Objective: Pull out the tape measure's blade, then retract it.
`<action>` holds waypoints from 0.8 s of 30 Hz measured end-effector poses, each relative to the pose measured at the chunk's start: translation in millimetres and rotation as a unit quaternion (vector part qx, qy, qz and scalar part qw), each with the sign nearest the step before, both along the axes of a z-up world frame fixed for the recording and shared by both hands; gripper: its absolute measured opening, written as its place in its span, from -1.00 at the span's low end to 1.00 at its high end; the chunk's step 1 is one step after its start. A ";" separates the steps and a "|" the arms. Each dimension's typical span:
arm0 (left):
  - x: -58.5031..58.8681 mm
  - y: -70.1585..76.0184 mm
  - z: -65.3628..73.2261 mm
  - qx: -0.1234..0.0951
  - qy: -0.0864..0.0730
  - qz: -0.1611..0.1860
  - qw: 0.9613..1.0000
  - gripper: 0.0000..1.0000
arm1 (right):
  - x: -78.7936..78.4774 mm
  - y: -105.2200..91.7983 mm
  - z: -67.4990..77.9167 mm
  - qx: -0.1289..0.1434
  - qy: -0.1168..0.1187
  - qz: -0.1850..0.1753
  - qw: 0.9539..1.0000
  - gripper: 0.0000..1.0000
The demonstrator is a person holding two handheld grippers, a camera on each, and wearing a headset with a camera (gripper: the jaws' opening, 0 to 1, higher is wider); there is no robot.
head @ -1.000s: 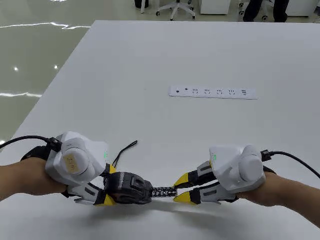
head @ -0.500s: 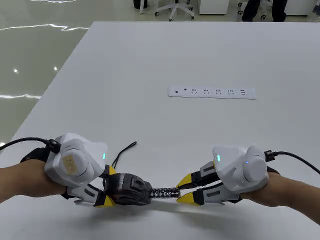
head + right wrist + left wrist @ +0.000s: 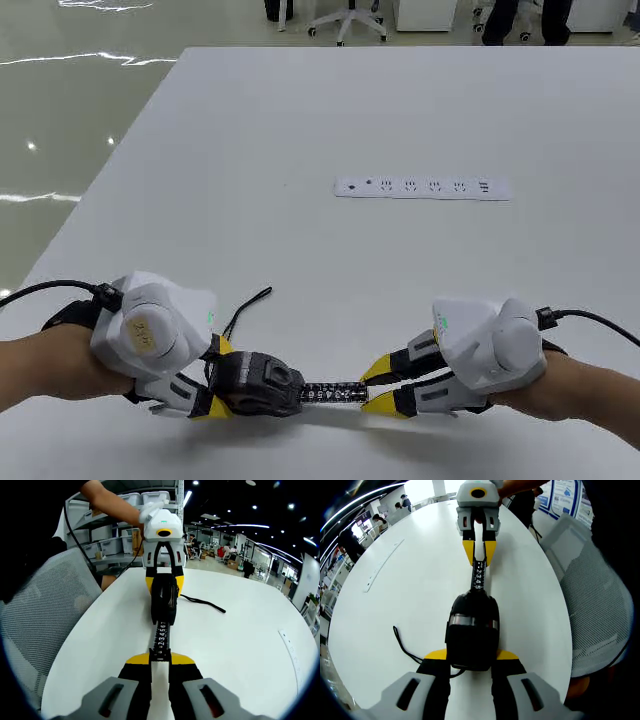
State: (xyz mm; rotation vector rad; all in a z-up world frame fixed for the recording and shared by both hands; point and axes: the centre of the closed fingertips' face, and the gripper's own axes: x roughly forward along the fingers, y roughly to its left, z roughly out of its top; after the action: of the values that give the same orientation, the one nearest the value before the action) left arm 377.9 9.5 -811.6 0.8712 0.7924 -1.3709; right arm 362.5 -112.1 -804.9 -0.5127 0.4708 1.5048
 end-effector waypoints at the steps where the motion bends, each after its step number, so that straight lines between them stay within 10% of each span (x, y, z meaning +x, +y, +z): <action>1: -0.1 -0.1 0.0 0.000 0.000 0.000 1.000 -0.49 | 0.0 -0.4 0.0 0.000 0.000 0.000 1.000 -0.79; 24: 1.1 -3.8 0.1 0.000 0.002 -0.001 1.000 -0.49 | -0.7 -14.1 -6.3 -0.004 0.005 -0.007 1.000 -0.79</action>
State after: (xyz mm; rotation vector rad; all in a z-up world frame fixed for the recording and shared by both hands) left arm 379.0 5.8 -811.5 0.8697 0.7954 -1.3749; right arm 361.9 -126.2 -811.2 -0.5074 0.4868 1.4921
